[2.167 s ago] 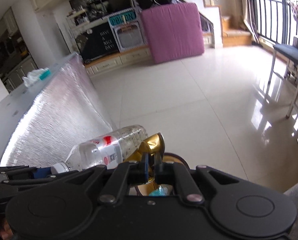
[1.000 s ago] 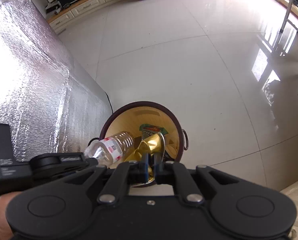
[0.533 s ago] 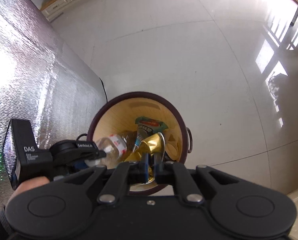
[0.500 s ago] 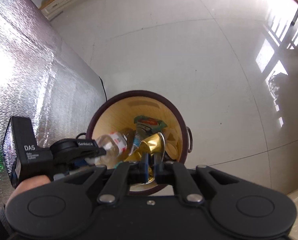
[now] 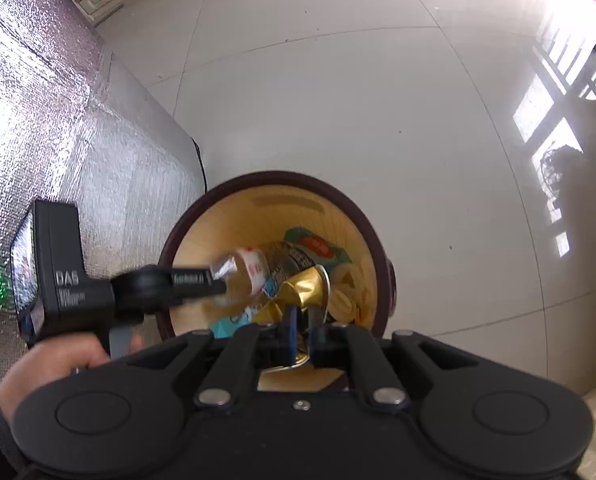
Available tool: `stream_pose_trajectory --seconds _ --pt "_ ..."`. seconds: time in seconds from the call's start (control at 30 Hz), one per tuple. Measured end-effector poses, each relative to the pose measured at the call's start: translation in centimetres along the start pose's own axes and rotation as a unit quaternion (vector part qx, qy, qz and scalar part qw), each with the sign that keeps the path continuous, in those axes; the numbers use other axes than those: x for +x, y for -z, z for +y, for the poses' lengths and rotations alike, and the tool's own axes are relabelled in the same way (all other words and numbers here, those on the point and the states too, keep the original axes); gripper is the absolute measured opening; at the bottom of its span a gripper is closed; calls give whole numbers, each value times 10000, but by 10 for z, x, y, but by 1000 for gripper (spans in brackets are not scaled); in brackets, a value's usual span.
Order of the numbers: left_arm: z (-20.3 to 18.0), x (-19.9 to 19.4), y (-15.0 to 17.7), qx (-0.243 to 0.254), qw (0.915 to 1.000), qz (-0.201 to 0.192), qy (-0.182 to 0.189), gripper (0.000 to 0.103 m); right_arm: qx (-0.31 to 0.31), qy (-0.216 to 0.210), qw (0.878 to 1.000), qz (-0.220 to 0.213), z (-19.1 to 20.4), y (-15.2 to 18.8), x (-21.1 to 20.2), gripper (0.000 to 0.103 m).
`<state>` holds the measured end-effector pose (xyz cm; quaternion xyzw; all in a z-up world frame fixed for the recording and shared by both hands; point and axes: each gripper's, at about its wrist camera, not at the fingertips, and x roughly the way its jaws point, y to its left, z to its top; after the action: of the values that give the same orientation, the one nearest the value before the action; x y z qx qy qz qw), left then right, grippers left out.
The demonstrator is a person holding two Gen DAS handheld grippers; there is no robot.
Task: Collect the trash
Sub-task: 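Open the right gripper to drop the gold wrapper while the left gripper releases the bottle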
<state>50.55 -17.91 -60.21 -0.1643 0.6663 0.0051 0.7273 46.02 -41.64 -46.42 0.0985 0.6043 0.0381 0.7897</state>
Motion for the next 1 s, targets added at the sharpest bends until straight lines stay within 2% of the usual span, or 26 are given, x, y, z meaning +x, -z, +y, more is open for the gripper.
stream_pose_trajectory --seconds 0.07,0.17,0.23,0.27,0.3,0.33,0.5,0.73,0.93,1.0 --pt "4 12 9 -82 9993 355 16 37 24 -37 10000 36 2 -3 2 6" --pt "4 12 22 29 9997 237 -38 40 148 -142 9997 134 2 -3 4 9" --pt "4 8 24 57 9999 156 3 44 185 -168 9996 126 1 0 4 28" --pt "5 6 25 77 9999 122 31 49 188 -162 9996 130 0 0 4 37" --pt "4 2 23 97 9999 71 33 54 171 -128 9997 143 0 2 4 37" --pt "2 -5 24 137 9999 -13 -30 62 163 -98 9997 166 0 3 4 37" --pt "-2 -33 26 545 9976 -403 -164 65 219 -66 9993 284 -5 7 3 36" --pt "-10 -62 30 803 9955 -435 -242 73 278 -58 9992 268 -7 11 -4 36" --pt "-6 -104 36 1036 9928 -483 -367 77 285 -73 9994 179 -11 18 -14 37" --pt "-5 -113 37 1092 9920 -500 -401 78 300 -86 9994 126 -13 20 -18 42"
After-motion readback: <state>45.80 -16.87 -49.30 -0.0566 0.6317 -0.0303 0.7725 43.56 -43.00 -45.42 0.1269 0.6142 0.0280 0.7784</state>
